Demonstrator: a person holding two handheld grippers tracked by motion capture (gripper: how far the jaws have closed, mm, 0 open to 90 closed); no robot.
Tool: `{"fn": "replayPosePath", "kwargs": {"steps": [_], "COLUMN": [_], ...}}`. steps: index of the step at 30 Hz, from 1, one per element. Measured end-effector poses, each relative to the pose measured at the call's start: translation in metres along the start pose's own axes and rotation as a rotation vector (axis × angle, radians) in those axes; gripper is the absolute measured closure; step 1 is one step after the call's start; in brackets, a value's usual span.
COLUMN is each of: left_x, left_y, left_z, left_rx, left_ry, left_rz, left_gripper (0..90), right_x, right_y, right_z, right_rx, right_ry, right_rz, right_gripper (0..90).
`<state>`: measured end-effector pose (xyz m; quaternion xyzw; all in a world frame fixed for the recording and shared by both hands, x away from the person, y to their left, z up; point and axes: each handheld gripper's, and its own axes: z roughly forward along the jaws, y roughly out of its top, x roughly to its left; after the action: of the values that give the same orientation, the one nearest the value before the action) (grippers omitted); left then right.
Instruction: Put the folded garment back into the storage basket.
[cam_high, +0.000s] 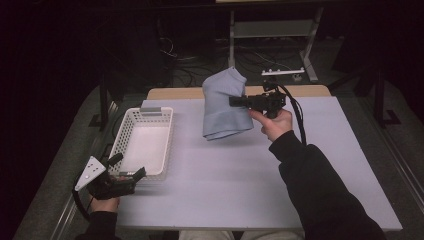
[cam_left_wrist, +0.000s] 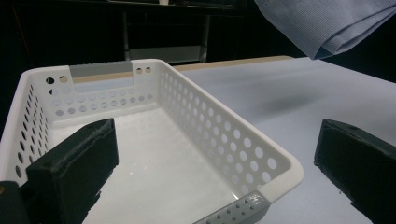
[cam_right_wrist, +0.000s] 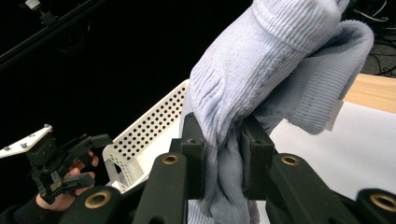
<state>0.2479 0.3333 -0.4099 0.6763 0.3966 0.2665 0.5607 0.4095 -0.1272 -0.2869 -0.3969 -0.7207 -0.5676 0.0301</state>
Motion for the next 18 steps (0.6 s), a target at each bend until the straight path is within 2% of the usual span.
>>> {"fn": "replayPosePath", "kwargs": {"steps": [8,18], "left_x": [0.000,0.000], "left_y": [0.000,0.000], "left_z": [0.000,0.000], "left_rx": [-0.001,-0.001], "left_ry": [-0.001,-0.003], "left_rz": [-0.001,-0.002], "left_gripper": [0.0,0.0], "right_x": [0.007,0.013], "right_y": [0.002,0.004], "right_z": [0.013,0.026], "right_rx": [0.005,0.017], "right_ry": [0.016,0.028], "right_rz": [-0.023,-0.016], "right_gripper": [73.4,73.4]}}
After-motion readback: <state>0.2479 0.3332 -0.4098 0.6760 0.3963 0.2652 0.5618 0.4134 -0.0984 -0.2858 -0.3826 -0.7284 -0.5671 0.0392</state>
